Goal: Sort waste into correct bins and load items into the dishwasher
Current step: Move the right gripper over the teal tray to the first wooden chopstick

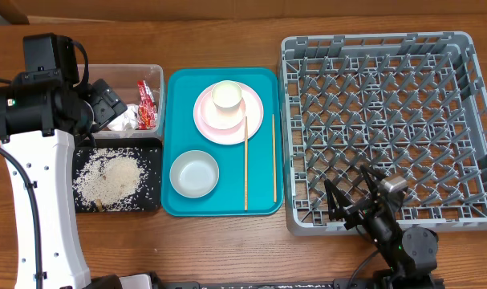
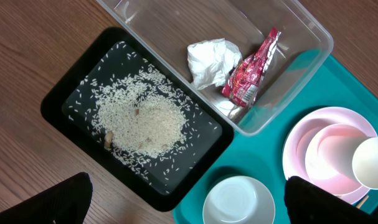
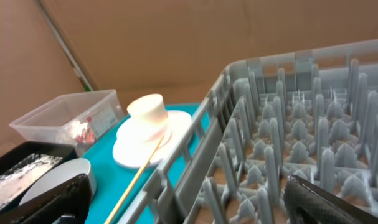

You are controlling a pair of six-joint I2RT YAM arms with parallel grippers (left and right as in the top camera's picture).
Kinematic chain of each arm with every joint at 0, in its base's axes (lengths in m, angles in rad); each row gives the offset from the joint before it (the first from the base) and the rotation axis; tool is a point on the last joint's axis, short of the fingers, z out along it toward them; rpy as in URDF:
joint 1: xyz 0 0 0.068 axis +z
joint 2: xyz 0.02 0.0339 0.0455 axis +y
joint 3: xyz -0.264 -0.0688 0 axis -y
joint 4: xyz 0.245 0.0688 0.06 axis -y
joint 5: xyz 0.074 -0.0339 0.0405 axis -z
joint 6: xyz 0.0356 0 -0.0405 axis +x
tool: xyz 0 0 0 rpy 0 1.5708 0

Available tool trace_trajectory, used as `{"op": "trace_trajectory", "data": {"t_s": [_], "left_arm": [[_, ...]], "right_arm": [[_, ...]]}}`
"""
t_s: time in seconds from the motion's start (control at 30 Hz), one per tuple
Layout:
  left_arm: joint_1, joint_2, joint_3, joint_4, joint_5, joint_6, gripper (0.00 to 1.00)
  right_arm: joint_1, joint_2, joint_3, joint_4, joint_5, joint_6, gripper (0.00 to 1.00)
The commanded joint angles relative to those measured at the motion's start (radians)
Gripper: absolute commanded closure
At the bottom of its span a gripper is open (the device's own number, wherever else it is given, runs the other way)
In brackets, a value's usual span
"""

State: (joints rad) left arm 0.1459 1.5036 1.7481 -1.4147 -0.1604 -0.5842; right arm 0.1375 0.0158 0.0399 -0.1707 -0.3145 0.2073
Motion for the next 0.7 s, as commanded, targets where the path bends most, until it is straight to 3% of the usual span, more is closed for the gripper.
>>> {"op": "trace_trajectory", "data": {"t_s": [0.0,0.23,0.47,0.53,0.63,0.67], "left_arm": [[0.004,0.002,0.002,-0.001,0.004,0.012,0.0],[0.004,0.002,0.002,-0.001,0.004,0.012,0.0],[0.004,0.002,0.002,0.0,0.004,0.012,0.0],[0.004,0.002,0.002,0.0,0.004,0.012,0.0],[0.004,0.002,0.002,0.0,0.004,0.012,0.0],[0.004,0.002,0.002,0.0,0.004,0.012,0.0]], "right_arm": [[-0.004,-0.006,0.167,-0.121,0.027,0.061,0.0],[-0.004,0.201,0.616,-0.504,0.142,0.111,0.0],[-0.003,0.713,1.052,-0.933,0.135,0.104,0.0],[-0.003,0.925,1.219,-1.063,0.037,0.104,0.0],[-0.003,1.108,1.317,-1.1,-0.19,0.087,0.0],[-0.002,1.146,1.323,-1.103,-0.262,0.056,0.04]]}}
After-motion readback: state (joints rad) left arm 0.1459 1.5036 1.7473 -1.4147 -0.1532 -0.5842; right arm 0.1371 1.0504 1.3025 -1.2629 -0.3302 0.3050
